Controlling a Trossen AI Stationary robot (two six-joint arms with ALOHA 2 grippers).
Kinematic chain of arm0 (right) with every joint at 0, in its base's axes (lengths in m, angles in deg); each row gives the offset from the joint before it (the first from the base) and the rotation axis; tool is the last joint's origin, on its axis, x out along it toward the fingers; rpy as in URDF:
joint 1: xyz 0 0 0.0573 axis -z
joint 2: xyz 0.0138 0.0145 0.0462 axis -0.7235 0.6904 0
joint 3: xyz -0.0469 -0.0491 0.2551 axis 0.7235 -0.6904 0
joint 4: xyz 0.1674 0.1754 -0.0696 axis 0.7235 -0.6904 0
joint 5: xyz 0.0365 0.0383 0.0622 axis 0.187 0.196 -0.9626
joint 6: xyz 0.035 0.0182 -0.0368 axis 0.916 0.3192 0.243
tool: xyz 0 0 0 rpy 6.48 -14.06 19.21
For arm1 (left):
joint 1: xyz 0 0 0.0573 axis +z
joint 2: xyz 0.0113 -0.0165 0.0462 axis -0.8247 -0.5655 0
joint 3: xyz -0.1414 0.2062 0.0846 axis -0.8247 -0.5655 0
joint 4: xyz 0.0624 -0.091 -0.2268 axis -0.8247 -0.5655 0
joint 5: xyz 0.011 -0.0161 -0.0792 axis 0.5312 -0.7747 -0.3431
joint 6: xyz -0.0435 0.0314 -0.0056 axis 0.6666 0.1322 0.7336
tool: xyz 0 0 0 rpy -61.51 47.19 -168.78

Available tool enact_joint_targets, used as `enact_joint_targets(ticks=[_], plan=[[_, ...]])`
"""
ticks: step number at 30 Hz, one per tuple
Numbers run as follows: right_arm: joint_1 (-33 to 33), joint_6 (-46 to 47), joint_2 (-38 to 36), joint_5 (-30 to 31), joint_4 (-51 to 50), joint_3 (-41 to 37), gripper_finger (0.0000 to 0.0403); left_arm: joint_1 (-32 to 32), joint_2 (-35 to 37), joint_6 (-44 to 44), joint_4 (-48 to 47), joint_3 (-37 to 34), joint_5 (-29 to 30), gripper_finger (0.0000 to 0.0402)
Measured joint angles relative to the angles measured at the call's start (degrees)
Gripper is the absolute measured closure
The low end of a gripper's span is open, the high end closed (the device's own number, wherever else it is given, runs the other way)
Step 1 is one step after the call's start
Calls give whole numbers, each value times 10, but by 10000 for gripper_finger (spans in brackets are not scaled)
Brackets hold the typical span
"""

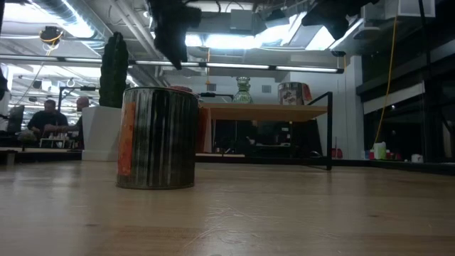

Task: Pick & Place candle stick holders
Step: Put the silver scented candle aligned with the silver scented candle on the shelf

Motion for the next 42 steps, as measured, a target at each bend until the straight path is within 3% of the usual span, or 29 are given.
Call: enact_joint_targets(ticks=[10,22,42], plan=[[0,0,0,0,0,0,402,-91,10,-73,32,0,-96,75],[0,0,0,0,-1,0,402,-208,-12,-117,46,0,-87,75],[0,10,0,-1,-2,0,402,-286,-84,-128,59,0,-87,68]])
